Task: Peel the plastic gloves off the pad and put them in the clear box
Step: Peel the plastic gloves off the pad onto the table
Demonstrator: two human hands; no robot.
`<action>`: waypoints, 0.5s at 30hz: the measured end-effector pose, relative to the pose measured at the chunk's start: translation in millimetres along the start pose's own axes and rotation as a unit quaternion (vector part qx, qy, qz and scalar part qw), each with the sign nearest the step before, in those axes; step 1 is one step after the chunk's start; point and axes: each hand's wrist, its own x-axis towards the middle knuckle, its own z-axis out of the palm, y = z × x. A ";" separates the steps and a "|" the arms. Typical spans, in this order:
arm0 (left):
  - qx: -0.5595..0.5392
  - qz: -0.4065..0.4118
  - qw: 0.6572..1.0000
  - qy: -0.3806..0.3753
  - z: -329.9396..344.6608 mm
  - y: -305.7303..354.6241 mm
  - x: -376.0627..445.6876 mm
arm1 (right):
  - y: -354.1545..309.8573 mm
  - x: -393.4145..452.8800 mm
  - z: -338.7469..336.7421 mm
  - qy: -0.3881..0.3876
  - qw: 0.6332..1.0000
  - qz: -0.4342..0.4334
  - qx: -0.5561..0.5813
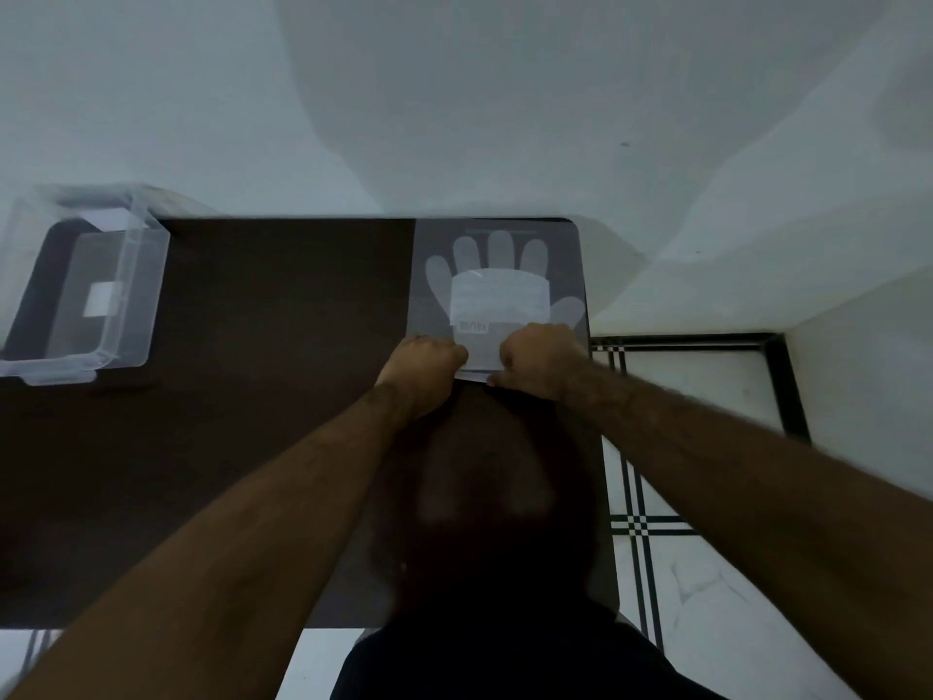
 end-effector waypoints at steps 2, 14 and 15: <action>-0.032 -0.012 0.999 0.024 0.1 0.1 -4.1 | -6.0 0.9 2.1 0.029 0.999 0.000 0.016; -0.118 -0.040 0.987 0.102 17.0 14.2 -24.7 | 1.5 7.7 15.4 0.051 0.983 0.016 0.174; -0.129 -0.042 0.985 0.109 15.7 15.5 -24.4 | 2.0 8.0 16.0 0.046 0.981 0.016 0.187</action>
